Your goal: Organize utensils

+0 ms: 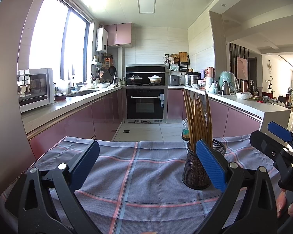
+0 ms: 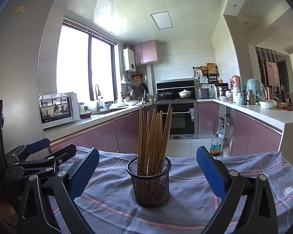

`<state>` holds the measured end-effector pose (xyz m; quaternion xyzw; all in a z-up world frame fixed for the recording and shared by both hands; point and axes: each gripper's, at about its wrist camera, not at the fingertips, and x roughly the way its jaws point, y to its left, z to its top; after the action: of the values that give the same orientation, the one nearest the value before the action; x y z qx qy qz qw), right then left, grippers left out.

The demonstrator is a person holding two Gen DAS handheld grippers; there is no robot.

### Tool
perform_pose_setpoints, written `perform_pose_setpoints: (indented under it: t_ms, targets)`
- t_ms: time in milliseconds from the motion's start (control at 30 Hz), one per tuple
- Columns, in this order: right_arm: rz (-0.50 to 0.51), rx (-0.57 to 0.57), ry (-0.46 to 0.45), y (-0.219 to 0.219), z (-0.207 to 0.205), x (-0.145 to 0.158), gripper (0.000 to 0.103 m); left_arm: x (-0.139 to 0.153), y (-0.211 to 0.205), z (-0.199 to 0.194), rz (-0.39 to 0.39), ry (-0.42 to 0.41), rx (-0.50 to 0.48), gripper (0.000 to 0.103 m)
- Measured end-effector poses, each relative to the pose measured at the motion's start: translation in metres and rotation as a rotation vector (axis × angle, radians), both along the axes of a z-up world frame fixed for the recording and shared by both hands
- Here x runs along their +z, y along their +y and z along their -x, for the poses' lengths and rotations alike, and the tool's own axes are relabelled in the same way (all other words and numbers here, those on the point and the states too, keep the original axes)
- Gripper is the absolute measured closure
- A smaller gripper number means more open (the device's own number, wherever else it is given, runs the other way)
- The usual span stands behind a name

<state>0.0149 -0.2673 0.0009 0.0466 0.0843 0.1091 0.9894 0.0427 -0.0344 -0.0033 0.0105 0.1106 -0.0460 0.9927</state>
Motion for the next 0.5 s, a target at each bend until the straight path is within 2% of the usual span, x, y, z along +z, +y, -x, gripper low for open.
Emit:
perform_pose_setpoints:
  t_ms: [500]
  targets:
    - [-0.001, -0.001, 0.001, 0.0001, 0.0006, -0.0004, 0.007, -0.0004, -0.0002, -0.0001, -0.003, -0.001, 0.004, 0.006]
